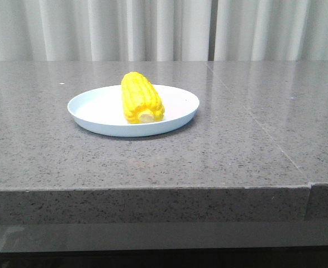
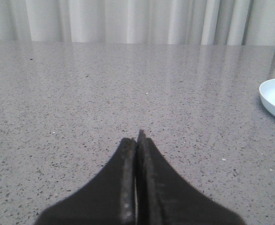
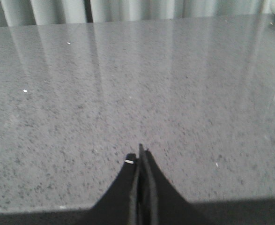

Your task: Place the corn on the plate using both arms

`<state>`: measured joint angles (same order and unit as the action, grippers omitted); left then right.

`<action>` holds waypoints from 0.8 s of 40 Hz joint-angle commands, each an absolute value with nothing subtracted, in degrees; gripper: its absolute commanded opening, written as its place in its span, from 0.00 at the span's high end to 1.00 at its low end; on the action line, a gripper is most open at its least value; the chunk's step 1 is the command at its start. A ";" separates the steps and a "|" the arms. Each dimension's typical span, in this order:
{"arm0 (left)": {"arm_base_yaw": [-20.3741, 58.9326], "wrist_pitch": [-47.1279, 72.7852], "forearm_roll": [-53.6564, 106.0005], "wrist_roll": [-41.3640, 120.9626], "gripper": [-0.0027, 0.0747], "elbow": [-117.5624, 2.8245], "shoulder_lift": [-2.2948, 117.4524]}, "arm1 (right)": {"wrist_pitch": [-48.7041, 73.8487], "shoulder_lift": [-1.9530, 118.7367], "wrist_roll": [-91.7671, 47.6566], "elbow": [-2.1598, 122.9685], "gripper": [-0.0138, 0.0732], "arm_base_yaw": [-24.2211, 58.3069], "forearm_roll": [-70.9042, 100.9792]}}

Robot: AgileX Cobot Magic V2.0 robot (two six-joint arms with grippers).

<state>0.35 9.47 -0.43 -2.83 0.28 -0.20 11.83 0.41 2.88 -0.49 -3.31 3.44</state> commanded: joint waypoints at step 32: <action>0.24 4.13 0.00 -3.09 0.99 0.41 -1.31 | 9.28 -1.33 2.09 -0.64 0.94 -3.97 3.94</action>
